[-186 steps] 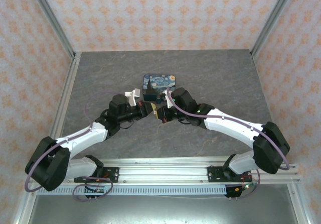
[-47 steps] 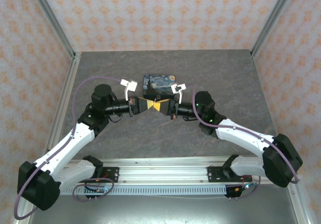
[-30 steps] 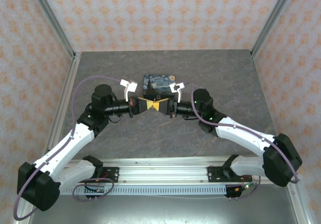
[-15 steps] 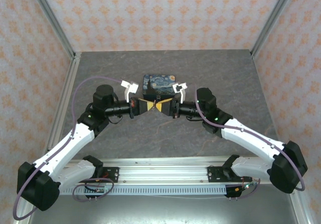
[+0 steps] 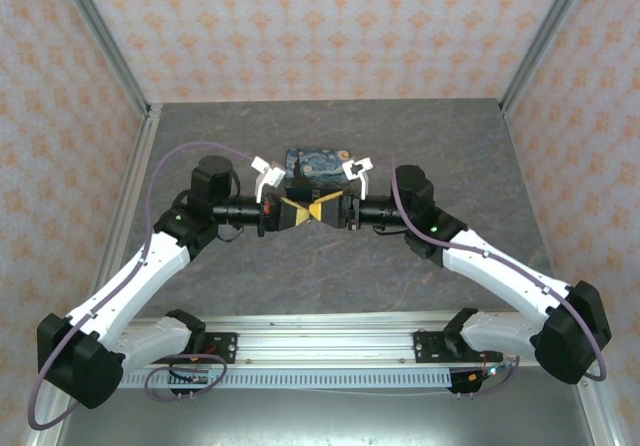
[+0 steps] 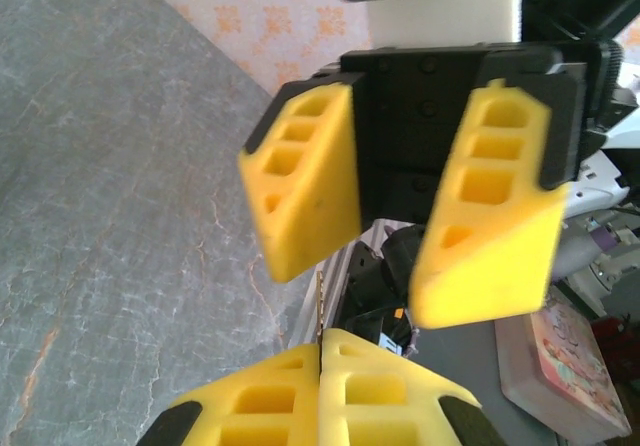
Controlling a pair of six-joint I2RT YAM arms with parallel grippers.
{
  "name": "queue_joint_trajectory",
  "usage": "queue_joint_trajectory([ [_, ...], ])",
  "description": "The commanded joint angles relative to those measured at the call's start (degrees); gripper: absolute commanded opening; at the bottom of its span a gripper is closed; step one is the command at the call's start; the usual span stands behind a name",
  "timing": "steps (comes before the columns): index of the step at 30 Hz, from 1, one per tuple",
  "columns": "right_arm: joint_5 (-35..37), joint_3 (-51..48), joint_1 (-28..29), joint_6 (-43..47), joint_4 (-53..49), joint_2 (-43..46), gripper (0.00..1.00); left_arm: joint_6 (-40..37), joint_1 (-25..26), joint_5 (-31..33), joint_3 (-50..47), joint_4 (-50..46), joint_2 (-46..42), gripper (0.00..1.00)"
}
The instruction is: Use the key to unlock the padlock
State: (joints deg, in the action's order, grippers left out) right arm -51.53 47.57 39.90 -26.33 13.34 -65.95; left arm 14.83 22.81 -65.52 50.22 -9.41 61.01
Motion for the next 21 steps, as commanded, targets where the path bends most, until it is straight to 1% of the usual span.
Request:
queue_joint_trajectory([
  [1,-2.26,1.56,-0.17,-0.24,0.50,-0.28,0.42,-2.17,0.31,-3.25,2.01,-1.80,-0.44,0.00],
  [4,-2.42,1.56,-0.17,0.08,0.27,-0.25,0.42,-2.13,0.31,-3.47,1.95,-1.84,-0.60,0.00],
  [6,-2.61,1.56,-0.17,0.15,0.41,-0.23,0.39,-2.11,0.31,-3.60,1.93,-1.76,-0.63,0.00],
  [7,-2.61,1.47,-0.17,0.14,0.58,-0.23,0.37,-2.09,0.39,-3.80,2.03,-1.75,-0.56,0.00],
  [11,-3.20,1.14,-0.17,-0.53,2.10,-0.57,0.22,-2.17,0.37,-4.01,2.24,-1.93,-0.20,0.00],
  [15,-4.34,0.95,-0.11,-1.58,3.86,-1.44,0.11,-1.48,0.38,-4.26,2.41,-1.62,0.56,0.00],
  [18,-5.01,0.54,-0.17,-2.34,5.76,-1.55,0.01,-1.23,0.32,-4.22,2.73,-1.60,1.03,0.00],
  [21,-3.75,0.35,-0.17,-2.01,5.30,-1.22,0.00,-0.79,0.35,-2.30,3.05,-2.00,1.05,0.00],
])
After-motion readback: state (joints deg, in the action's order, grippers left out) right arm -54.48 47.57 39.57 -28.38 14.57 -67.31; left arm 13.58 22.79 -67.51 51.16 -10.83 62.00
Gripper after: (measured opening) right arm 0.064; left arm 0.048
